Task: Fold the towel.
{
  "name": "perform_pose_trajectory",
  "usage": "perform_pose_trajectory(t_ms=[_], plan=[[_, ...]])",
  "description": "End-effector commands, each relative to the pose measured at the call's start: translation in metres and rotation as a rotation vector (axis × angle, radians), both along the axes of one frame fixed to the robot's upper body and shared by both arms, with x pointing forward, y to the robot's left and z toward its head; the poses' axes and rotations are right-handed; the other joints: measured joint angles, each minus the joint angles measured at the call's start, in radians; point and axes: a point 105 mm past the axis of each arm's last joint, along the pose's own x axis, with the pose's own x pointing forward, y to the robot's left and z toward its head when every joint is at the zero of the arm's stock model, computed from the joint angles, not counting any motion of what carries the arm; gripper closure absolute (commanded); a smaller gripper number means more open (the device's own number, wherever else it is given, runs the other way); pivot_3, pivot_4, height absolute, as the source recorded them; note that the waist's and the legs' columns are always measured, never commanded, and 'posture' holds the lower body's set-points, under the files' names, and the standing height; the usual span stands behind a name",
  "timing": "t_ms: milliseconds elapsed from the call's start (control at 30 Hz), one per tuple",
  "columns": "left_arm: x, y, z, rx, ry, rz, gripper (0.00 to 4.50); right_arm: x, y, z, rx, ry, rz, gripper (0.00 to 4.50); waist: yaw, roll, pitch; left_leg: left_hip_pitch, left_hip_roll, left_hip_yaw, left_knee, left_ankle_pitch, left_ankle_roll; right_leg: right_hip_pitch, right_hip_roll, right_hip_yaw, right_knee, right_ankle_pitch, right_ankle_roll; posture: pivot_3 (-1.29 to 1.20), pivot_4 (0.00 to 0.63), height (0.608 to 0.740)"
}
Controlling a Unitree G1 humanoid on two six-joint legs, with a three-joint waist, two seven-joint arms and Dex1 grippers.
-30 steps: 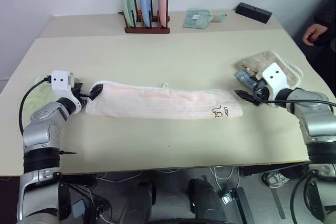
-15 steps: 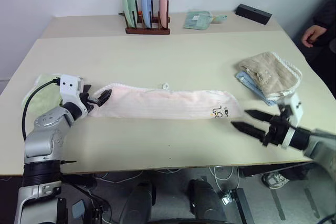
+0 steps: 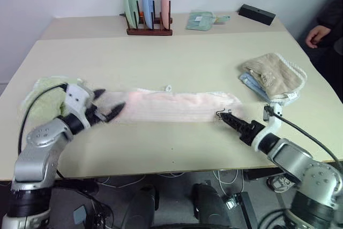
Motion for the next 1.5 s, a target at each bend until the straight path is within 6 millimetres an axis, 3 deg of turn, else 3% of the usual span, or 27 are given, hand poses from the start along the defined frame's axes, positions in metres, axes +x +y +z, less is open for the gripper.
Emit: perform_pose_trajectory(t_ms=[33,167,200,267,500,633,833,1100,1267,1400,1500], plan=[[-0.020,-0.042,0.004,-0.012,0.003,-0.187,0.04,0.011,-0.010,-0.001,0.076,0.040,-0.136,0.05,0.000,0.000,0.000,0.000,0.000,0.000,0.000,0.000,0.000,0.000,0.000,0.000,0.000,0.000,0.000,0.00,0.150,0.740],[-0.031,-0.073,-0.001,-0.009,0.015,-0.282,0.04,0.020,-0.013,-0.001,0.164,0.073,-0.229,0.05,-0.002,0.000,0.000,0.003,0.000,0.000,0.000,0.000,0.000,0.003,0.000,0.000,0.000,0.000,-0.001,0.00,0.150,0.740],[-0.031,-0.078,-0.001,-0.023,0.018,-0.291,0.04,0.021,-0.013,-0.001,0.179,0.077,-0.246,0.29,-0.002,0.000,0.000,0.005,0.000,0.000,0.000,0.000,0.000,0.005,0.000,0.000,-0.001,0.000,-0.001,0.00,0.150,0.740],[-0.034,-0.086,-0.001,-0.040,0.033,-0.320,0.04,0.023,-0.014,0.000,0.198,0.082,-0.270,0.93,-0.002,0.001,0.000,0.007,0.000,0.000,-0.001,0.000,0.000,0.007,0.001,0.000,-0.001,0.000,-0.001,0.00,0.150,0.740],[-0.037,-0.084,-0.007,-0.012,0.067,-0.343,0.04,0.022,-0.017,0.003,0.208,0.085,-0.305,4.45,-0.007,0.001,0.000,0.007,0.001,0.000,-0.001,0.000,0.001,0.007,0.001,0.000,-0.001,-0.001,-0.001,0.00,0.150,0.740],[-0.021,-0.065,-0.008,0.044,0.020,-0.237,0.04,0.021,-0.018,0.004,0.197,0.081,-0.306,4.45,-0.005,0.002,0.000,0.008,0.001,0.000,-0.002,-0.001,0.001,0.007,0.002,0.000,-0.001,-0.002,-0.002,0.00,0.150,0.740],[0.019,-0.008,0.008,0.001,-0.092,0.107,0.04,0.021,-0.015,0.003,0.174,0.086,-0.289,4.45,-0.005,0.002,0.000,0.007,0.001,0.000,-0.002,-0.001,0.002,0.007,0.002,0.000,-0.001,-0.001,-0.001,0.00,0.150,0.740],[0.033,0.070,0.035,-0.032,-0.217,0.450,0.04,0.020,-0.010,0.002,0.150,0.090,-0.256,4.45,-0.005,0.002,0.000,0.007,0.002,0.000,-0.002,-0.001,0.002,0.007,0.002,0.000,-0.002,-0.001,0.000,0.00,0.150,0.740],[0.015,0.047,0.038,-0.014,-0.181,0.234,0.04,0.019,-0.007,0.002,0.156,0.092,-0.252,4.45,-0.006,0.002,0.000,0.007,0.002,0.000,-0.002,-0.001,0.002,0.007,0.003,0.000,-0.003,-0.001,0.000,0.00,0.150,0.740],[-0.021,0.004,0.003,0.258,-0.040,-0.135,0.04,0.019,-0.004,0.000,0.158,0.098,-0.246,4.45,-0.007,0.003,0.000,0.007,0.005,0.001,-0.003,-0.001,0.002,0.007,0.003,0.000,-0.004,-0.003,-0.004,0.00,0.150,0.740],[-0.034,-0.003,-0.009,0.345,0.016,-0.245,0.04,0.019,-0.002,-0.001,0.157,0.100,-0.243,4.45,-0.006,0.004,0.000,0.007,0.009,0.003,-0.005,-0.001,0.002,0.007,0.007,0.000,-0.008,-0.003,-0.011,0.00,0.150,0.740]])
